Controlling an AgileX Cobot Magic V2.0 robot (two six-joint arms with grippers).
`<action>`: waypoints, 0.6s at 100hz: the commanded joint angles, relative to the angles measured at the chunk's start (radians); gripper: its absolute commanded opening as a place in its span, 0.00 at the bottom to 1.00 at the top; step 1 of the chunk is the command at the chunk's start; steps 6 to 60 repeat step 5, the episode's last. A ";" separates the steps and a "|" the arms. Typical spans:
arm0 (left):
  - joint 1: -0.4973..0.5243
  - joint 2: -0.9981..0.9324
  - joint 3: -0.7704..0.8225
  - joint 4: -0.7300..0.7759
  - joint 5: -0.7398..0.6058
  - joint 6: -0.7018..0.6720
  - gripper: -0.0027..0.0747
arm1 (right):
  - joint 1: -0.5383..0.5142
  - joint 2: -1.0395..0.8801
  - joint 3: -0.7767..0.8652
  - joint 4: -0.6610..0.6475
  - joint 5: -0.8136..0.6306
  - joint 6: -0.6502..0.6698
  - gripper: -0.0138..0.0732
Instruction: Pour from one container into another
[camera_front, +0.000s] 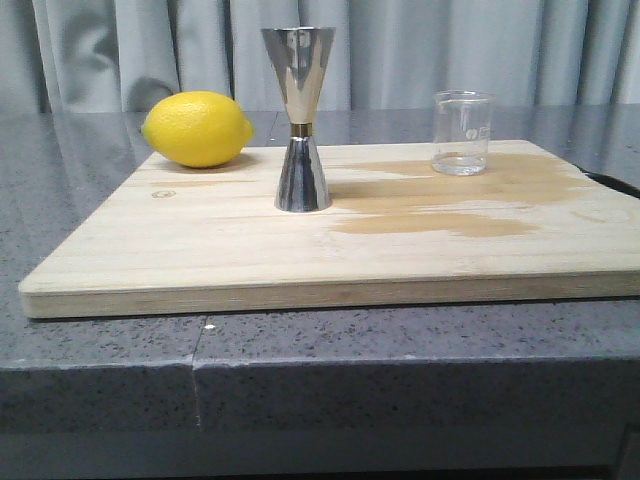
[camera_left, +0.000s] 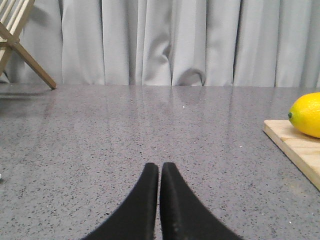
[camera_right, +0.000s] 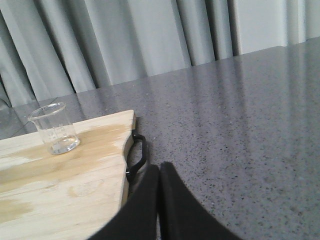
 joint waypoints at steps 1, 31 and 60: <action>0.001 -0.026 0.035 0.000 -0.079 -0.008 0.01 | -0.005 -0.018 0.026 -0.011 -0.083 -0.001 0.08; 0.001 -0.026 0.035 0.000 -0.079 -0.008 0.01 | -0.005 -0.018 0.026 -0.011 -0.083 -0.001 0.08; 0.001 -0.026 0.035 0.000 -0.079 -0.008 0.01 | -0.005 -0.018 0.026 -0.011 -0.083 -0.001 0.08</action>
